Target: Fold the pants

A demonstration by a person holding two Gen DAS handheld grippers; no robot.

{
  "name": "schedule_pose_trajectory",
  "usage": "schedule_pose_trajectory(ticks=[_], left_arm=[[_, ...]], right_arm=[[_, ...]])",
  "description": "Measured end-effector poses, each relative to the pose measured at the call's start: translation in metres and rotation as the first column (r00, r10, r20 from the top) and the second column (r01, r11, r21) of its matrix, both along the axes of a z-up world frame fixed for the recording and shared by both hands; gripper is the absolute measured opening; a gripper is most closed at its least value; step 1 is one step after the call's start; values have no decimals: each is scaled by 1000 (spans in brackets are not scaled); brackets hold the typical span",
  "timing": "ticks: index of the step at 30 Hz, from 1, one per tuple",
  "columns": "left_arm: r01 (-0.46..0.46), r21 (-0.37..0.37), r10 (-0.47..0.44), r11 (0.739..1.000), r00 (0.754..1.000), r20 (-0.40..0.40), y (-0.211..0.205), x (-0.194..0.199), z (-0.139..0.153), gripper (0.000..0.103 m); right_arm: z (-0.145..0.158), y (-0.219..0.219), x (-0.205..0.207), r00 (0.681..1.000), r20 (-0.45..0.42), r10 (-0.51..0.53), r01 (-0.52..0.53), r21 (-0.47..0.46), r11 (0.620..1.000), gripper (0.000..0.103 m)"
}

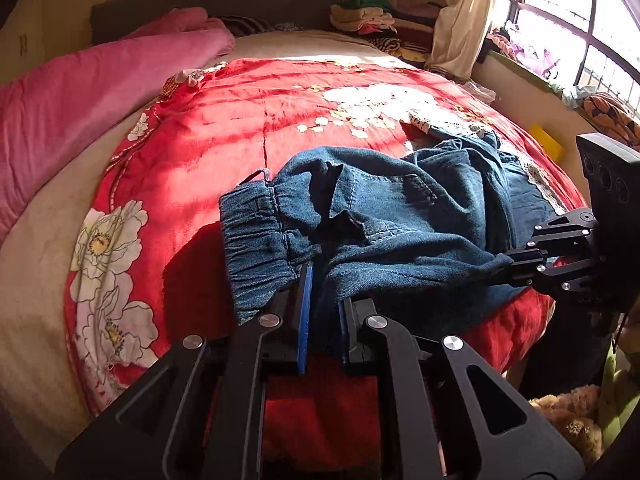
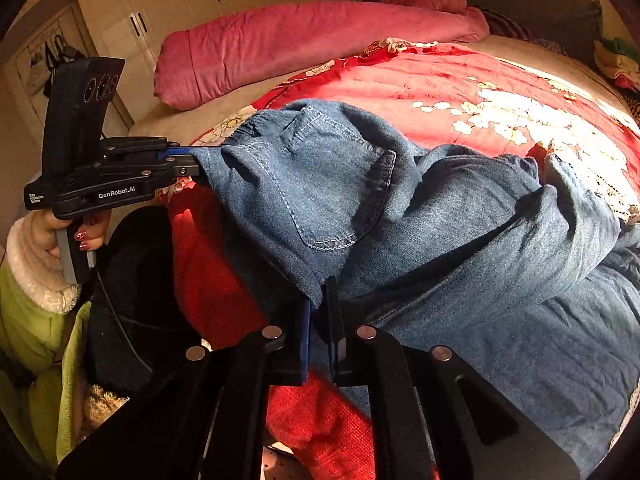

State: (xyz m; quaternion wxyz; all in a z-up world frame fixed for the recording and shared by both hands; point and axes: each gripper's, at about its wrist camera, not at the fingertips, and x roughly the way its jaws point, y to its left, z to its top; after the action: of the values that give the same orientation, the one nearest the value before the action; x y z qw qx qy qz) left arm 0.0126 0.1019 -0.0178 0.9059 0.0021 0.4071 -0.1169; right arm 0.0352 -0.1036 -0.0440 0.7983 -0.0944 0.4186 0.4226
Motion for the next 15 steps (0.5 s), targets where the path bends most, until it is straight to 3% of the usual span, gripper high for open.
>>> schedule_pose_trajectory(ticks=[7, 11, 15], left_arm=[[8, 22, -8, 1000, 1000, -2, -7, 1, -5, 6], [13, 47, -14, 999, 1000, 4, -9, -1, -6, 6], [15, 50, -16, 999, 1000, 6, -8, -3, -7, 6]], right_arm=[[-11, -3, -3, 999, -39, -23, 23, 7, 1000, 14], [9, -16, -3, 994, -105, -19, 30, 105, 994, 45], [38, -25, -4, 997, -55, -52, 61, 184, 981, 48]])
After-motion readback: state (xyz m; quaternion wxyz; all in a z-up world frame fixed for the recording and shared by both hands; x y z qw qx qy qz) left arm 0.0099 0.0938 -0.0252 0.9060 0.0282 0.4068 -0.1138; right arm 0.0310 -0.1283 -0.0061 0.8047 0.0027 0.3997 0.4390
